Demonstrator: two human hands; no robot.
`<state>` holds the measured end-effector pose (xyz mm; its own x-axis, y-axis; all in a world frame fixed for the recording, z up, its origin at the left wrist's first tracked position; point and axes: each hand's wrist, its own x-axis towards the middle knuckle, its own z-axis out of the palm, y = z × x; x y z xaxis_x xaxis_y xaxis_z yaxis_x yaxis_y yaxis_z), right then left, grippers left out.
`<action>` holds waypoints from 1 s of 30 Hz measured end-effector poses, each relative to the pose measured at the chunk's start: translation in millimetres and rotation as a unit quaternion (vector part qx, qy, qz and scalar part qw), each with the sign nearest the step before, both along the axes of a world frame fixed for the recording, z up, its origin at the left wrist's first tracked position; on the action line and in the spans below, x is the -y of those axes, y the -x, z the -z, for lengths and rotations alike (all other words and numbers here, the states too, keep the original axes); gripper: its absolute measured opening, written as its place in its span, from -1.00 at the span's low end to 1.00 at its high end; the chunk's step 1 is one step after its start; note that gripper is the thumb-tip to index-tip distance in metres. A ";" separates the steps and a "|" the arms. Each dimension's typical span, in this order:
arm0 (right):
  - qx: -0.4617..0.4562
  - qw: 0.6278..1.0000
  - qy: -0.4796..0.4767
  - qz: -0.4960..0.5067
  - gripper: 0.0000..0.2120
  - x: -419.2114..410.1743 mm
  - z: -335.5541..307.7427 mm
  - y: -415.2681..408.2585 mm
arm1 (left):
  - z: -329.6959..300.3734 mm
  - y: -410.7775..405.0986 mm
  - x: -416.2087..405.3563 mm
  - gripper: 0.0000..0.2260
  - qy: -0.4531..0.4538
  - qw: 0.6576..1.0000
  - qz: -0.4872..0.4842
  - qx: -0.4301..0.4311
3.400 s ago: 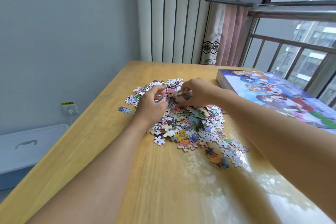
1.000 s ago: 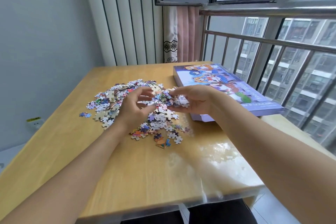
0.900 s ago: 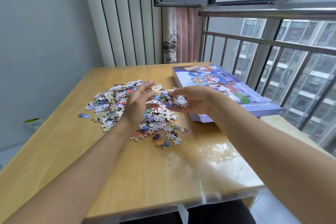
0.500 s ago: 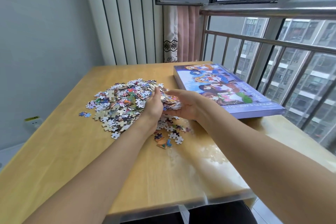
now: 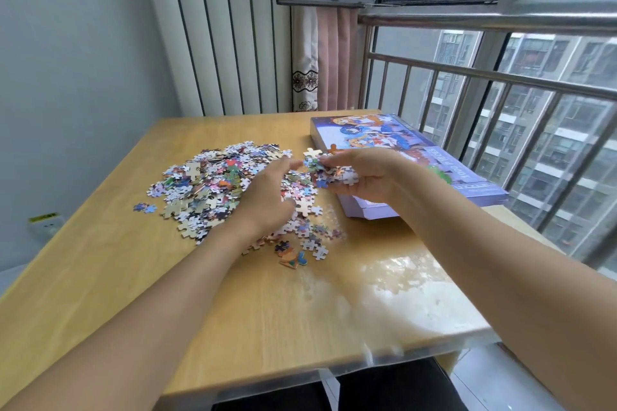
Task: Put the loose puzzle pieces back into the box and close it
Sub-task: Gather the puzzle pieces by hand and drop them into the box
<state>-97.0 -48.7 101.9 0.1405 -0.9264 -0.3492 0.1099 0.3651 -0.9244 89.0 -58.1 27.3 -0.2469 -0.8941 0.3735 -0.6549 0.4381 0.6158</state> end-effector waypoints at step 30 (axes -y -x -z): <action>0.116 0.981 -0.047 0.146 -0.87 -13.4 -28.6 90.7 | -91.7 93.5 39.8 -0.78 -0.046 0.976 -0.030 -0.211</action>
<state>-187.7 -35.3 130.5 -0.0404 -0.9045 -0.4246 0.4251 0.3691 -0.8265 -4.5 -97.9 119.1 -0.0349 -0.9368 0.3482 -0.3579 0.3370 0.8708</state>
